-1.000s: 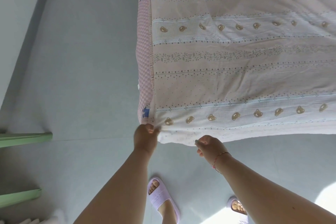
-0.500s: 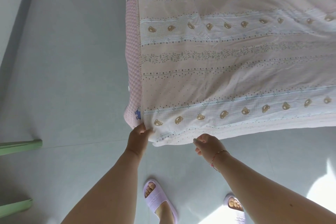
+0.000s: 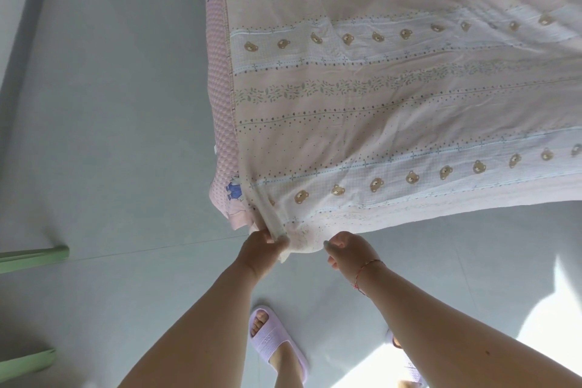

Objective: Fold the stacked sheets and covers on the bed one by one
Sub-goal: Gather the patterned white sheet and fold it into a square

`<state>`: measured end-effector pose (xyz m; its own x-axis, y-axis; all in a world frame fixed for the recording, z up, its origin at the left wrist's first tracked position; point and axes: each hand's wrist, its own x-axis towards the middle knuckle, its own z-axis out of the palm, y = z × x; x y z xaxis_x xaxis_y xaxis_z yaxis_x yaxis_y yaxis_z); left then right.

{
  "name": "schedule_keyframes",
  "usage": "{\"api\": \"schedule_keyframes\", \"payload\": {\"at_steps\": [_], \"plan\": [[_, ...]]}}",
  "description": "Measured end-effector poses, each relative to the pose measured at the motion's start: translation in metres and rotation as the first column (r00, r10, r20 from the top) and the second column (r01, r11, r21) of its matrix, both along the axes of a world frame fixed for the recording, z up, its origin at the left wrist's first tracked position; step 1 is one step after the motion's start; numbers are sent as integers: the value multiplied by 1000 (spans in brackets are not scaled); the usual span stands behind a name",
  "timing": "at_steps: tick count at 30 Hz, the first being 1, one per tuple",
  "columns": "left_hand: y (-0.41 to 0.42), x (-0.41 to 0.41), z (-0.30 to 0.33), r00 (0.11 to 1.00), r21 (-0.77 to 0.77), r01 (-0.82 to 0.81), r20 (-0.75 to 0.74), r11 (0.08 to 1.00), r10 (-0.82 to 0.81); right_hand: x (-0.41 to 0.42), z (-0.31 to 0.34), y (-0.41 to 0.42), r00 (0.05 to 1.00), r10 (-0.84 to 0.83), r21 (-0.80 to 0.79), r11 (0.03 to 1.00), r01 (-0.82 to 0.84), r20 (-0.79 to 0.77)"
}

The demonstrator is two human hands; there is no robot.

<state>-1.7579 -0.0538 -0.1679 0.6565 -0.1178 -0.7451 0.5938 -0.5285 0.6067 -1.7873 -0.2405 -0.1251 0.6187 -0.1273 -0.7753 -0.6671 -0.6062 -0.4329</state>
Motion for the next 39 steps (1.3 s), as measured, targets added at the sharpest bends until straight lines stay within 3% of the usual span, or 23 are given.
{"api": "schedule_keyframes", "payload": {"at_steps": [12, 24, 26, 30, 37, 39], "plan": [[-36, -42, 28, 975, -295, -203, -153, 934, 164, -44, 14, 6, 997, -57, 33, 998, 55, 59], [-65, -86, 130, 861, -386, -509, -216, 769, 461, -87, 81, -3, 944, -137, 48, 991, 128, 299], [-72, -94, 150, 863, -390, -505, -204, 770, 463, -90, 94, -5, 930, -167, 33, 986, 165, 329], [-78, -118, 177, 897, -440, -436, -147, 785, 416, -99, 122, -7, 872, -399, 291, 902, 318, 284], [-83, -151, 220, 872, -521, -482, -213, 704, 440, -115, 177, 4, 941, -206, 254, 958, 137, 270], [-85, -146, 233, 879, -494, -470, -190, 732, 436, -113, 195, 1, 927, -299, 354, 912, 208, 226]]}}
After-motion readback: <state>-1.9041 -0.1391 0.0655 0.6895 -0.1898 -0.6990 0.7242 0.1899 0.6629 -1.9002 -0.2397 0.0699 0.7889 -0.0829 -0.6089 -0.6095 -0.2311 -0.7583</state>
